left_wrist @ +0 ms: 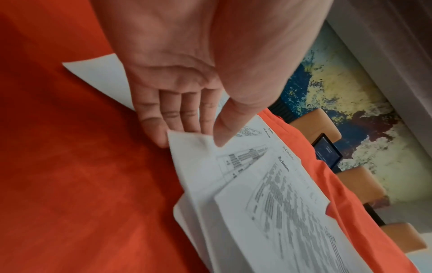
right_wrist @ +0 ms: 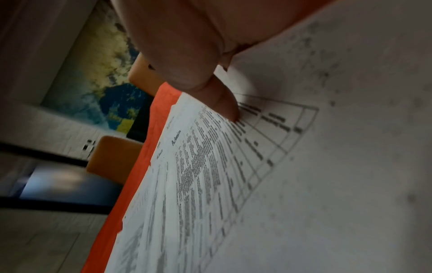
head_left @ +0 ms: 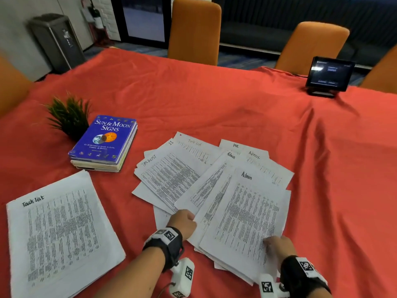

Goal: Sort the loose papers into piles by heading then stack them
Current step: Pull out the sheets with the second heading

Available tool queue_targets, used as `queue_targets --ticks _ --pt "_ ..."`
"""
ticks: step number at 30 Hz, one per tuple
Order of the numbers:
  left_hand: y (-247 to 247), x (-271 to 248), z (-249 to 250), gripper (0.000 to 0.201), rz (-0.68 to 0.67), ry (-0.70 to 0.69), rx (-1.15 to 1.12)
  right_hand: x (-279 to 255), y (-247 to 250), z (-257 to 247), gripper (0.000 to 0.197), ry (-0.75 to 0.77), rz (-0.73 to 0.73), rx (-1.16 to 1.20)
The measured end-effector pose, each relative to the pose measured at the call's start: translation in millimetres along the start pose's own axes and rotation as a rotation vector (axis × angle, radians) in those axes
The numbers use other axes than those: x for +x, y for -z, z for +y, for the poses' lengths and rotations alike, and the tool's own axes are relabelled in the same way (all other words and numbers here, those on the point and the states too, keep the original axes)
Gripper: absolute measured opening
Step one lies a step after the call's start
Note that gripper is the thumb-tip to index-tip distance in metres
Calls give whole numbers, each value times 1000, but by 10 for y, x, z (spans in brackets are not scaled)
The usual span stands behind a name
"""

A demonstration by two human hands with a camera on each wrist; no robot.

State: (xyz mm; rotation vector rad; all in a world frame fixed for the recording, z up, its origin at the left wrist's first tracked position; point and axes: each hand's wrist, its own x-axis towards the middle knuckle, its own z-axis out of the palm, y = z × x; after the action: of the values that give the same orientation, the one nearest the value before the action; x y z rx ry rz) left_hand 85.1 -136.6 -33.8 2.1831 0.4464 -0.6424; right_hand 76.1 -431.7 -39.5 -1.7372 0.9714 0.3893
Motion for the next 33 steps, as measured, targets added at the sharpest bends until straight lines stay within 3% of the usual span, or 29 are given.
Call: queue_targets --ticks 5,8,11,14,18,22,28,33 --pt "-81 -67 65 30 -48 -143 -6 -24 -3 -39 18 -6 -68 91" --pt "-69 -85 58 26 -112 -177 -69 41 35 -7 26 -26 -50 146" --pt "-68 -79 64 21 -174 -193 -101 25 61 -4 22 -42 -71 190" --pt "-23 -7 107 21 29 -116 -134 78 69 42 27 -18 3 205" --pt "124 206 127 53 273 0 105 115 87 84 28 -53 58 224" --pt "194 348 135 66 267 72 280 93 52 101 25 -82 20 255" --pt "137 434 107 60 198 128 342 153 7 142 28 -99 -25 215" --pt "152 466 137 54 115 169 419 201 -9 51 30 6 -15 109"
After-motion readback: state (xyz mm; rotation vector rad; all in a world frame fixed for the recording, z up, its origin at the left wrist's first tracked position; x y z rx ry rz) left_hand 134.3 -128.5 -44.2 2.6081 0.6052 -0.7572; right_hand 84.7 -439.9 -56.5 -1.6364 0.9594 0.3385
